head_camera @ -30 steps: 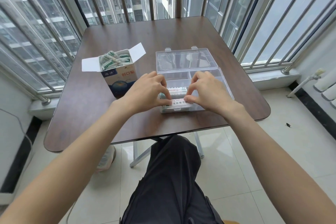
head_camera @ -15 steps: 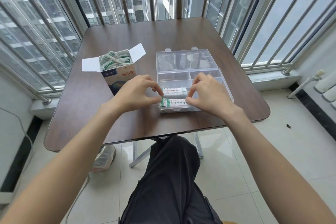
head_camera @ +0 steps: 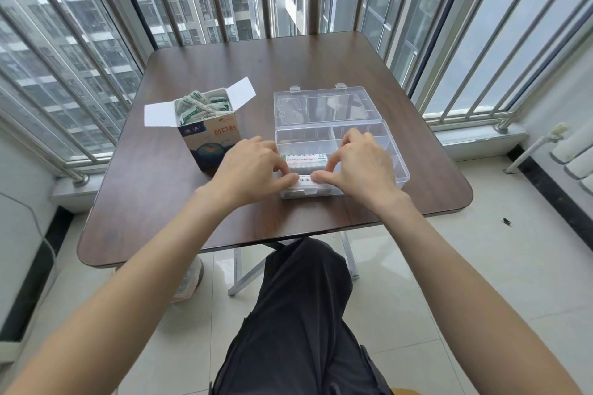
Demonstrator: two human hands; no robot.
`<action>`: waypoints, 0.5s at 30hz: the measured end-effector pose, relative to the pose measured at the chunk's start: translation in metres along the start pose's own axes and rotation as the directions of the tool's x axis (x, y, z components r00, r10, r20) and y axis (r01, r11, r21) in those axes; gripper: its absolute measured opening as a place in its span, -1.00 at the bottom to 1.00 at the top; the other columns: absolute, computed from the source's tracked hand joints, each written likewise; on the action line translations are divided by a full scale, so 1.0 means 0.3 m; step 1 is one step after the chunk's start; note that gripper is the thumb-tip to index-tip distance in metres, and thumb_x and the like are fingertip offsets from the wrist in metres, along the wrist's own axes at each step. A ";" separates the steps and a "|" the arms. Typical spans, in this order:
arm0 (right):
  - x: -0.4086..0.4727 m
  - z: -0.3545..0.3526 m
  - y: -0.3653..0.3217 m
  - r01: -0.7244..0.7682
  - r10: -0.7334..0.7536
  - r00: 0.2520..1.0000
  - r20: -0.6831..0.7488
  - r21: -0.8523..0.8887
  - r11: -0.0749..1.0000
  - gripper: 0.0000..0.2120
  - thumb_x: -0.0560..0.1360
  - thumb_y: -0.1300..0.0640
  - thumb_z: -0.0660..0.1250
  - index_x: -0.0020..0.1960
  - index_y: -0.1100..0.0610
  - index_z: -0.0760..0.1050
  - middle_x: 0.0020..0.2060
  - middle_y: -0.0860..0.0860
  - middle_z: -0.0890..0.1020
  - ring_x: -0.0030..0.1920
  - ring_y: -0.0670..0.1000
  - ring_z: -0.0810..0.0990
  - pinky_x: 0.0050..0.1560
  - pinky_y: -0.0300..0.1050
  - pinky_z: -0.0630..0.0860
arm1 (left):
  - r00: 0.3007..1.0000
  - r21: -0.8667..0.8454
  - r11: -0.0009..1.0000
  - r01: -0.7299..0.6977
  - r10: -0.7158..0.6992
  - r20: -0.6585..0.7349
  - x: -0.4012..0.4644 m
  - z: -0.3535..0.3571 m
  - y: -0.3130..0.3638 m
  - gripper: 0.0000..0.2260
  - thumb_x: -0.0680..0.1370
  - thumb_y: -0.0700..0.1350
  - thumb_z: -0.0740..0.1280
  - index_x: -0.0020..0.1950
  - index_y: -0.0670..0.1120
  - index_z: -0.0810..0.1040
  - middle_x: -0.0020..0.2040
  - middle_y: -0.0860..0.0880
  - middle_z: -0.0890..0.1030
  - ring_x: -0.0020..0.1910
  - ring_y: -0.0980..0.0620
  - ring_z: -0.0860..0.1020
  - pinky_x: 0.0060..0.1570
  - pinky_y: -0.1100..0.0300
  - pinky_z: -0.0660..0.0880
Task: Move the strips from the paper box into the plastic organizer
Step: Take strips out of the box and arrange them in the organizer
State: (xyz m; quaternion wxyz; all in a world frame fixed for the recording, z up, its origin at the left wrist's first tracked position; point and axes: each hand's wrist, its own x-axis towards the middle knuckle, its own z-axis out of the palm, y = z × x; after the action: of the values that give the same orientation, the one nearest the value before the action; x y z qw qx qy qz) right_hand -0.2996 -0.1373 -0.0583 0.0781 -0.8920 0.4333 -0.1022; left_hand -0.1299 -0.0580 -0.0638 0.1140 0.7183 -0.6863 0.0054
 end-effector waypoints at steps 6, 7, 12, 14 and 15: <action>-0.008 -0.012 0.017 -0.016 0.016 1.000 0.016 0.004 1.000 -0.69 0.47 -0.20 0.31 -0.05 0.01 0.66 0.02 0.03 0.46 0.11 0.06 0.39 -0.06 -0.15 0.29 | 0.994 -0.063 0.995 0.072 -0.066 0.083 0.012 -0.010 0.002 -0.78 0.44 0.22 0.35 -0.14 0.12 0.67 -0.29 0.12 0.42 -0.23 0.08 0.44 -0.33 0.20 0.23; -0.007 -0.012 0.018 -0.012 0.012 1.000 0.027 -0.015 1.000 -0.69 0.49 -0.18 0.30 -0.04 0.02 0.65 0.03 0.04 0.47 0.12 0.07 0.39 -0.04 -0.14 0.30 | 0.994 -0.068 0.995 0.066 -0.060 0.087 0.011 -0.011 -0.001 -0.78 0.44 0.23 0.34 -0.14 0.13 0.67 -0.29 0.11 0.42 -0.23 0.08 0.45 -0.34 0.20 0.23; -0.002 0.003 -0.001 -0.032 0.030 0.999 0.042 0.047 0.998 -0.69 0.54 -0.05 0.25 -0.04 0.14 0.65 0.08 0.07 0.47 0.13 0.10 0.38 0.03 -0.04 0.39 | 0.996 -0.117 0.992 0.047 -0.038 0.076 -0.002 -0.016 -0.004 -0.78 0.47 0.21 0.32 -0.08 0.14 0.67 -0.30 0.13 0.40 -0.28 0.13 0.40 -0.34 0.22 0.26; -0.007 0.001 0.001 -0.037 0.036 0.999 0.030 0.059 0.998 -0.70 0.56 -0.01 0.22 -0.02 0.15 0.64 0.09 0.06 0.48 0.14 0.10 0.38 -0.01 -0.05 0.38 | 0.997 -0.135 0.990 0.042 -0.033 0.072 -0.004 -0.014 0.003 -0.79 0.48 0.19 0.32 -0.05 0.12 0.67 -0.28 0.12 0.42 -0.27 0.13 0.41 -0.27 0.22 0.29; -0.010 0.000 0.002 -0.025 0.025 0.999 0.020 0.033 0.999 -0.70 0.56 0.00 0.20 0.00 0.16 0.64 0.09 0.06 0.48 0.14 0.10 0.38 -0.01 -0.06 0.37 | 0.997 -0.141 0.989 0.041 -0.031 0.075 -0.003 -0.012 0.004 -0.79 0.48 0.18 0.33 -0.04 0.12 0.67 -0.26 0.11 0.44 -0.26 0.13 0.41 -0.25 0.23 0.30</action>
State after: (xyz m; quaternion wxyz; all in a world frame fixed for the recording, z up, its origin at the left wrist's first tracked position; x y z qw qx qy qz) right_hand -0.3019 -0.1354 -0.0587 0.0983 -0.8861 0.4419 -0.0995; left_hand -0.1306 -0.0566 -0.0602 0.1401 0.7203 -0.6755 -0.0717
